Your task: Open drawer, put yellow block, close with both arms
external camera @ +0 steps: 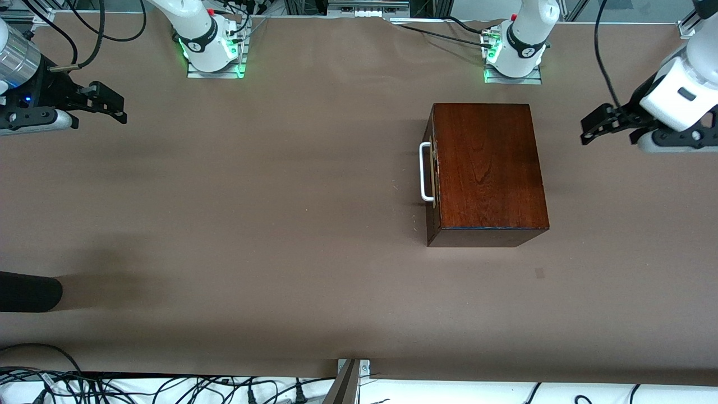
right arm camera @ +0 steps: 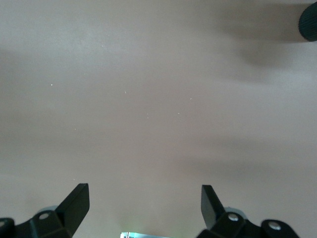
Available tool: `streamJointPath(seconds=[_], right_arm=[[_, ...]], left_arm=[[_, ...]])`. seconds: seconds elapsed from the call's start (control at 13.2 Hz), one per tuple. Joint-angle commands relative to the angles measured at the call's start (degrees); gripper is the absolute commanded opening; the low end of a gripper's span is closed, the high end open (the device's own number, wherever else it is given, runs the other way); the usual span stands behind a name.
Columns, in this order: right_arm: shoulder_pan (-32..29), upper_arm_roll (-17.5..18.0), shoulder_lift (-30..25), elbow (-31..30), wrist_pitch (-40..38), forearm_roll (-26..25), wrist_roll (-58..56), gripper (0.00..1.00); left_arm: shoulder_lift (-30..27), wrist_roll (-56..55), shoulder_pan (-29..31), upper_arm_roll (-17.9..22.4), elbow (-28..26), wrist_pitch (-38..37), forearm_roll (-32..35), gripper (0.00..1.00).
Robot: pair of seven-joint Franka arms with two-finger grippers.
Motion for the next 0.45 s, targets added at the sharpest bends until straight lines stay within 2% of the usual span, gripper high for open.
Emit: streamJointPath(seconds=[0.0, 0.38], right_arm=[[-0.39, 0.32, 0.38, 1.14, -0.71, -0.55, 0.49, 1.00], [-0.39, 0.32, 0.38, 1.14, -0.71, -0.55, 0.49, 1.00]], left_arm=[[-1.76, 5.59, 0.03, -0.10, -4.43, 3.78, 2.67, 1.00], [-1.14, 4.99, -0.06, -0.10, -3.82, 3.44, 2.67, 1.00]])
